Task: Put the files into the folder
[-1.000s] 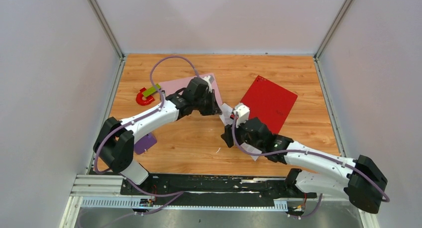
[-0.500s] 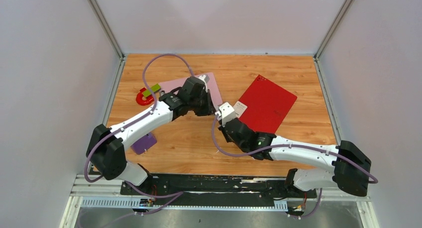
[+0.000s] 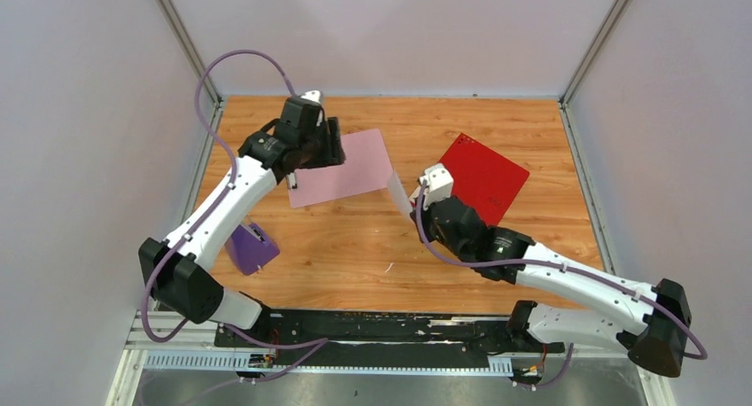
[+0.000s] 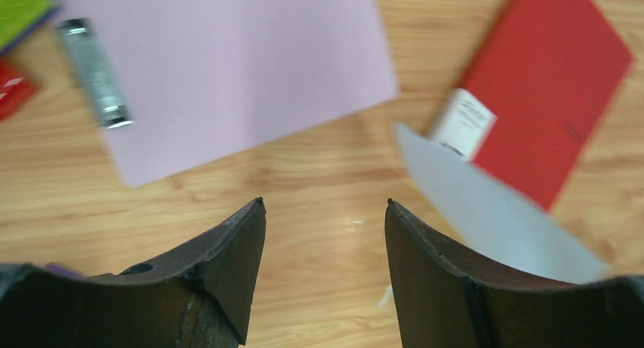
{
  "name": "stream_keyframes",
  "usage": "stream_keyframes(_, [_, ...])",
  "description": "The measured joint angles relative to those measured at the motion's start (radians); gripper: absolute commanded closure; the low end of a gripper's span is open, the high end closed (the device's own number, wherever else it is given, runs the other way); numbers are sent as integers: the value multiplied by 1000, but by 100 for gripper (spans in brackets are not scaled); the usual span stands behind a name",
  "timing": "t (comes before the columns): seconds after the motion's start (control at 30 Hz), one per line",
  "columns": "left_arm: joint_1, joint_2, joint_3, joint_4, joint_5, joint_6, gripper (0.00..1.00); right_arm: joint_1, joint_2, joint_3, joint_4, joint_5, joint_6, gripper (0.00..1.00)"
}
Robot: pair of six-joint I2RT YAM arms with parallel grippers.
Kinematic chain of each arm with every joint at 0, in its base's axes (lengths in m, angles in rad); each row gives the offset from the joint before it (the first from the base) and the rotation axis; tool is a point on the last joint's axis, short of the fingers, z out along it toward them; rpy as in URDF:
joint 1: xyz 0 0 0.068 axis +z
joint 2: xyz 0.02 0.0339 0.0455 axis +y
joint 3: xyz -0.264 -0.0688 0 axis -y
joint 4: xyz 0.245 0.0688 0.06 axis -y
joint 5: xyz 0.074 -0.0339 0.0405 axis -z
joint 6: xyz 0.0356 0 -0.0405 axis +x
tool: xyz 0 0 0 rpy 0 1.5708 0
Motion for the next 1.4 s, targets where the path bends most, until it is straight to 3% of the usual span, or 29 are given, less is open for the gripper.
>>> stream_keyframes(0.13, [137,40,0,-43,-47,55,37,-62,-63,17,-40,-16,25,100])
stream_keyframes(0.27, [225,152,35,-90,-88,117,38,-225,-69,87,-39,-101,36,100])
stream_keyframes(0.47, [247,357,152,-158,-202,183,39,-439,22,185,31,-245,69,100])
stream_keyframes(0.87, [322,542,163,-182,-291,214,40,-694,314,216,295,-539,317,100])
stream_keyframes(1.2, [340,619,129,-148,-256,214,40,-814,566,276,444,-642,461,100])
stream_keyframes(1.4, [341,654,129,-116,-218,229,43,-826,685,277,441,-642,468,100])
